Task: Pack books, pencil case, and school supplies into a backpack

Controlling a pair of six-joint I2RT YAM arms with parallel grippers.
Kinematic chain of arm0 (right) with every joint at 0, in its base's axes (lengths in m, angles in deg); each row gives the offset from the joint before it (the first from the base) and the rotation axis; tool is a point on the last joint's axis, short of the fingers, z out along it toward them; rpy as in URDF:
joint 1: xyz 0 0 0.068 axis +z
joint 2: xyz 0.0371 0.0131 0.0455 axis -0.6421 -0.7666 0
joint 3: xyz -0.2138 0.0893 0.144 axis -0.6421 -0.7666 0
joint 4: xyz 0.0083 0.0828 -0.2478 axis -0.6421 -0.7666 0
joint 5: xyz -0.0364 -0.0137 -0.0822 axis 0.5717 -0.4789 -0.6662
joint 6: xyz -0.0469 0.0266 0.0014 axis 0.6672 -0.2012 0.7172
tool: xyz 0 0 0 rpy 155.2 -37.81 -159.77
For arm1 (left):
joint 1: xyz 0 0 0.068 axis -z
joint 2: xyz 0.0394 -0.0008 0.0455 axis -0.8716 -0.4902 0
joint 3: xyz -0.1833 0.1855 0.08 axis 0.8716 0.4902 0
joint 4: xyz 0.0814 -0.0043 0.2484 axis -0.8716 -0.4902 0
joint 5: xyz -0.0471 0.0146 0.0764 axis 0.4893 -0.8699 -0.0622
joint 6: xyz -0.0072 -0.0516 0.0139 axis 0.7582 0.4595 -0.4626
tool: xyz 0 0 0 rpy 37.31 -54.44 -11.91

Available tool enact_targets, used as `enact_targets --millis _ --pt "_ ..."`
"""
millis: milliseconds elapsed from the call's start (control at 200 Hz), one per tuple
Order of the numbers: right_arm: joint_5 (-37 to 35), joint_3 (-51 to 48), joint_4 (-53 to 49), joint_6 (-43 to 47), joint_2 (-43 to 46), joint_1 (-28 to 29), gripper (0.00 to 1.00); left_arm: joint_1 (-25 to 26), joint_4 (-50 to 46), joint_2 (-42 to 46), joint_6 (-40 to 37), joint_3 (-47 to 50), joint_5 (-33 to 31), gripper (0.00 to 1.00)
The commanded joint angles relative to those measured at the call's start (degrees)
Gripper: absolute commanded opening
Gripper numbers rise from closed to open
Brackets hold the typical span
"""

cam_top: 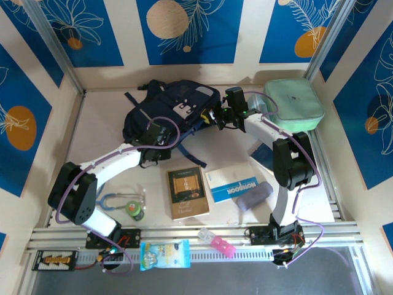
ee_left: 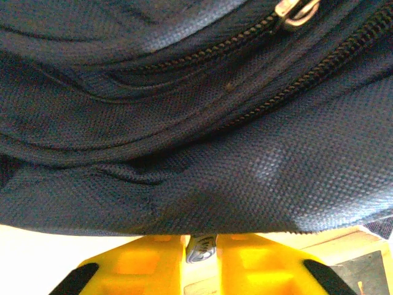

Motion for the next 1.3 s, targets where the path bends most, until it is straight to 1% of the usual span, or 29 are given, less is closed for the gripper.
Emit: enact_targets --millis 0,40,90,235,460,580,695,790,880,1070,1195,1235,1295 --pt "-1.0 1.4 3.1 -0.2 1.7 -0.9 0.02 -0.6 -0.4 1.5 0.0 0.9 -1.3 0.13" --pt "-1.2 1.3 2.9 -0.1 1.7 -1.0 0.02 -0.7 -0.6 2.2 -0.3 1.1 -1.8 0.08" --pt "-1.5 1.2 2.8 0.0 1.6 -1.3 0.02 -0.7 -0.8 3.0 -0.7 1.5 -2.2 0.05" --pt "-1.8 0.7 2.8 0.1 1.3 -1.8 0.02 -1.2 -1.4 4.9 -1.3 2.6 -2.7 0.00" --pt "-1.5 0.9 2.9 0.1 0.8 -1.7 0.02 -2.0 -0.1 5.2 -1.4 3.8 -2.2 0.00" --pt "-1.0 0.9 3.3 -0.2 0.7 -1.3 0.02 -2.0 3.0 4.7 -1.8 4.4 0.2 0.00" --pt "-0.2 1.0 4.0 -0.9 0.3 -0.9 0.02 -2.0 6.6 4.0 -1.8 5.1 1.8 0.10" --pt "0.0 1.0 4.4 -1.4 0.1 -0.7 0.02 -2.0 8.8 3.4 -1.8 5.5 2.1 0.14" --pt "0.0 1.2 4.5 -1.6 0.1 -0.5 0.02 -2.0 9.7 2.7 -1.8 5.5 1.8 0.17" --pt "0.0 1.2 4.6 -1.7 0.1 -0.3 0.02 -2.1 10.0 0.8 -1.8 5.0 1.7 0.20" --pt "0.1 1.2 4.6 -1.8 0.1 -0.3 0.02 -2.0 10.0 0.4 -1.7 5.1 1.5 0.19" --pt "0.0 1.2 4.7 -1.7 0.2 -0.3 0.02 -2.0 10.0 0.4 -1.7 5.3 1.5 0.17" --pt "-0.2 1.2 4.5 -1.5 0.1 -0.4 0.02 -2.0 9.8 0.5 -1.7 5.5 1.4 0.11"
